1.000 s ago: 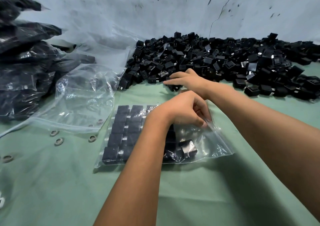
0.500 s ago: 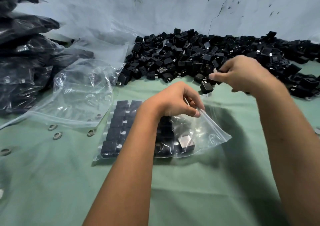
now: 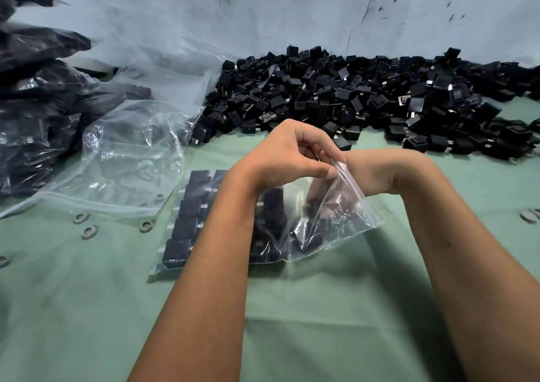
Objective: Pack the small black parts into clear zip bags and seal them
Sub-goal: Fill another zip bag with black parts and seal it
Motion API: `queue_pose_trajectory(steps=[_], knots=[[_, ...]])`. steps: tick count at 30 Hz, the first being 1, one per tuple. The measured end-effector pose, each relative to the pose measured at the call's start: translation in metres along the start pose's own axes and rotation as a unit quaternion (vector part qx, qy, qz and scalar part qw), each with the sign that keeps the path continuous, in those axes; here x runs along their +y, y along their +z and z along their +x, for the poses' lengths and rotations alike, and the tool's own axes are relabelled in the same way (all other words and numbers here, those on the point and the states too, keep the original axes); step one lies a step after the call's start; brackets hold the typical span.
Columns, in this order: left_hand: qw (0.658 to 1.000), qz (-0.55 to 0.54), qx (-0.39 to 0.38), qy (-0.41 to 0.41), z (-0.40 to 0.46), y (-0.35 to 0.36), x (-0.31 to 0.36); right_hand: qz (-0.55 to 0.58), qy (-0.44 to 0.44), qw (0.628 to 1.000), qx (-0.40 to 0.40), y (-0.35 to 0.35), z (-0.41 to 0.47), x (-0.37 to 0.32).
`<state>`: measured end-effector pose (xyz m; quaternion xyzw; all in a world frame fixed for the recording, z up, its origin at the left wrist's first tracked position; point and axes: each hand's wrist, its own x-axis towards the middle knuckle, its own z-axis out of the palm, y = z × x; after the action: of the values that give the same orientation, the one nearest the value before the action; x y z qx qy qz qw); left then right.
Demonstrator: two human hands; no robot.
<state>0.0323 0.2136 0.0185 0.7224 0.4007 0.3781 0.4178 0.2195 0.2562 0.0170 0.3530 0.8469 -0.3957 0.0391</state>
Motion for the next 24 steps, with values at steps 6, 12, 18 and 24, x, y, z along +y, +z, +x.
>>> queue_pose_trajectory(steps=[6, 12, 18, 24], knots=[[1.0, 0.01, 0.001, 0.006, 0.0, -0.001, 0.001, 0.074, -0.018, 0.997, -0.003, 0.011, 0.014, 0.01], [1.0, 0.015, 0.0, 0.002, -0.001, -0.001, 0.002, 0.092, -0.01, 0.996, -0.008, 0.014, 0.012, 0.012], [1.0, 0.03, 0.0, -0.007, -0.001, 0.001, 0.003, 0.1, 0.009, 0.995, -0.026, 0.021, 0.014, 0.006], [0.999, 0.035, -0.014, -0.014, 0.004, 0.006, 0.004, 0.147, -0.001, 0.988, -0.043, 0.025, 0.016, 0.005]])
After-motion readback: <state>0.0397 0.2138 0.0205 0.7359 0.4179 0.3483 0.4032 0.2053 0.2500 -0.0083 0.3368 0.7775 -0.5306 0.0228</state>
